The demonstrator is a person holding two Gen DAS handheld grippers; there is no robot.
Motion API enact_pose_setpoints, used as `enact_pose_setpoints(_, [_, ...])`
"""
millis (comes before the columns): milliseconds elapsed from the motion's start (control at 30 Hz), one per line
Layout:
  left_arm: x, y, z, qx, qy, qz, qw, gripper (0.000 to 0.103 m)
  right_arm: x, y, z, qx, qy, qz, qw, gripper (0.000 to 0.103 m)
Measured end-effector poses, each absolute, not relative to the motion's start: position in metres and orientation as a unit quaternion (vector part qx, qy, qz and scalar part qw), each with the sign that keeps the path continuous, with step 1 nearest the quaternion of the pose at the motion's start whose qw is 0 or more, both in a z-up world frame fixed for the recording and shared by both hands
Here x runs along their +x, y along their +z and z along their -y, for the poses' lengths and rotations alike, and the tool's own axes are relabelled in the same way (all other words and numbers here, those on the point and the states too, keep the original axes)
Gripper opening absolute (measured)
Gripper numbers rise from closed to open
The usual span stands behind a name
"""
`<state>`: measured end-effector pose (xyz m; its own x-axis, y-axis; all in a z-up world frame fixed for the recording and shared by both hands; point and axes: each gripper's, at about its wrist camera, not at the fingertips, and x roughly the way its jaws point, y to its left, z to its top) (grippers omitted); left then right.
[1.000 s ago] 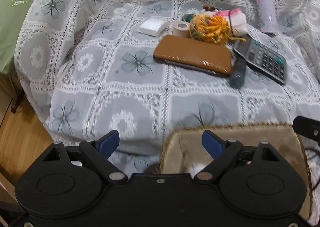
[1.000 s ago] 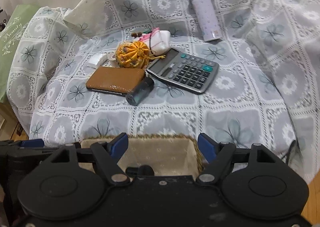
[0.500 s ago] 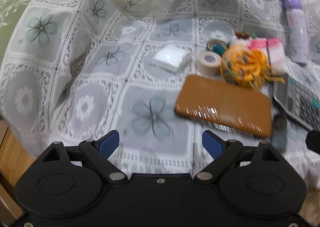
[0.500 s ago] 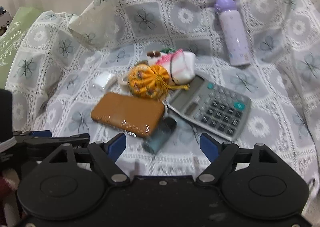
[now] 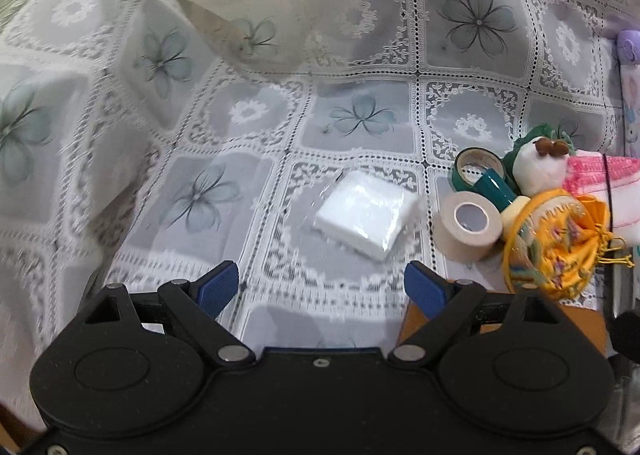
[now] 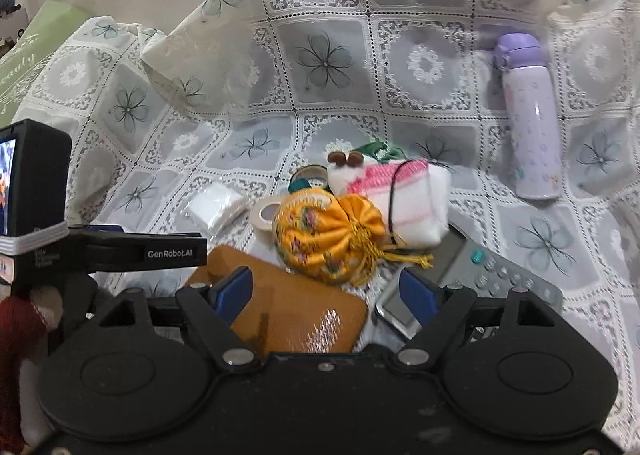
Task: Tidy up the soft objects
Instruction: 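Move both tools back toward the white packet and orange pouch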
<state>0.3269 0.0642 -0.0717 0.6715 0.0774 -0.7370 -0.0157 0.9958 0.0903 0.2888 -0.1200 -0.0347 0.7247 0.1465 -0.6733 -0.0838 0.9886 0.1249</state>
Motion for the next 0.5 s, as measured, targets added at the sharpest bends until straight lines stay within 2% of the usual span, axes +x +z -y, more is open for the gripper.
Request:
enact_pose_setpoints(200, [0.344,-0.081,-0.064,0.058,0.007,-0.398,0.915,0.088,0.315,-0.049,0.114,0.049,0.056,-0.377,0.923,0.081])
enact_pose_setpoints(333, [0.351,-0.084,-0.062,0.065,-0.009,-0.388,0.919,0.092,0.325,-0.057,0.108,0.044,0.054,-0.379,0.923,0.085])
enact_pose_setpoints(500, [0.359,-0.087,-0.058,0.068,-0.02,-0.383,0.921,0.092,0.336,-0.066,0.103,0.034,0.047,-0.381,0.923,0.089])
